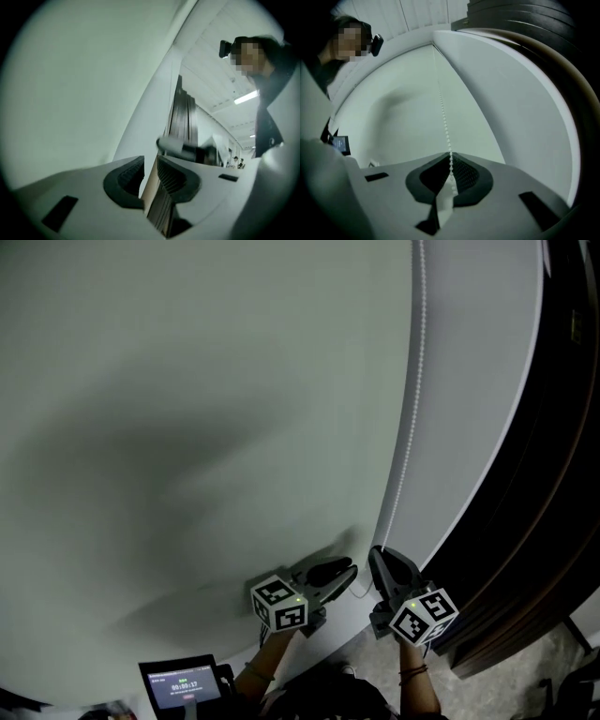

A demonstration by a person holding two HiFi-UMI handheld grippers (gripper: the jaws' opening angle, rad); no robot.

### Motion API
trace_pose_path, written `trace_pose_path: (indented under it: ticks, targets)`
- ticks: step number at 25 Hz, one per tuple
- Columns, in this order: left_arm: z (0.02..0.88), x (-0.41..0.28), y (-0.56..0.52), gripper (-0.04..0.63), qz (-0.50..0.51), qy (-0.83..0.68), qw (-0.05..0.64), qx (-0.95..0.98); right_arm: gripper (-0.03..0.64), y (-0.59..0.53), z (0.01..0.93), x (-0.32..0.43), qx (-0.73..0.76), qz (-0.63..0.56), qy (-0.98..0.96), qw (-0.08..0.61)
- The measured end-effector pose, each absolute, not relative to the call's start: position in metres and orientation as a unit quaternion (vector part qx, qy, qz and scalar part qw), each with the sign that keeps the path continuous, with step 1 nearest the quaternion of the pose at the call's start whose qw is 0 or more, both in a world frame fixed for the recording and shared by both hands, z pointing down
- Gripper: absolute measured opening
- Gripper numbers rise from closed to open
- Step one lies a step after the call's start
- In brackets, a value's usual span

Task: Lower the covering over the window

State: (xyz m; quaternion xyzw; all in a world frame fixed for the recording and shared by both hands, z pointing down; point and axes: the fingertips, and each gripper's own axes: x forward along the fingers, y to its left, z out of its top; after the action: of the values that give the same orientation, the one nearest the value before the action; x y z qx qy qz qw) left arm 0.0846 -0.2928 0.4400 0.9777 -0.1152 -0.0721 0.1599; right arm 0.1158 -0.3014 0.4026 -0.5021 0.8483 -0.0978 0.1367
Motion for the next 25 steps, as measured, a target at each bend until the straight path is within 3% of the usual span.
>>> trace_pose_path:
  ticks: [3, 7, 17, 21, 25]
  targets:
    - [0.381, 0.076, -0.294, 0.071, -0.131, -0.094, 0.126, 0.979, 0.020, -0.295, 0.460, 0.101, -0.503, -0.138, 0.845, 0.118]
    - [0.350, 0.092, -0.298, 0.071, -0.134, -0.091, 0.094, 0.982, 0.020, -0.300, 0.470, 0.111, -0.503, -0.156, 0.841, 0.125]
    - [0.416, 0.016, -0.229, 0.071, -0.090, -0.132, 0.136, 0.978, 0.023, -0.233, 0.474, 0.059, -0.536, -0.144, 0.823, 0.121]
    - [0.437, 0.022, -0.230, 0.071, -0.052, -0.138, 0.141, 0.979, 0.103, -0.231, 0.467, 0.083, -0.572, -0.145, 0.796, 0.134]
    - [0.452, 0.033, -0.241, 0.071, -0.040, -0.129, 0.153, 0.979, 0.120, -0.236, 0.472, 0.111, -0.628, -0.120, 0.763, 0.093]
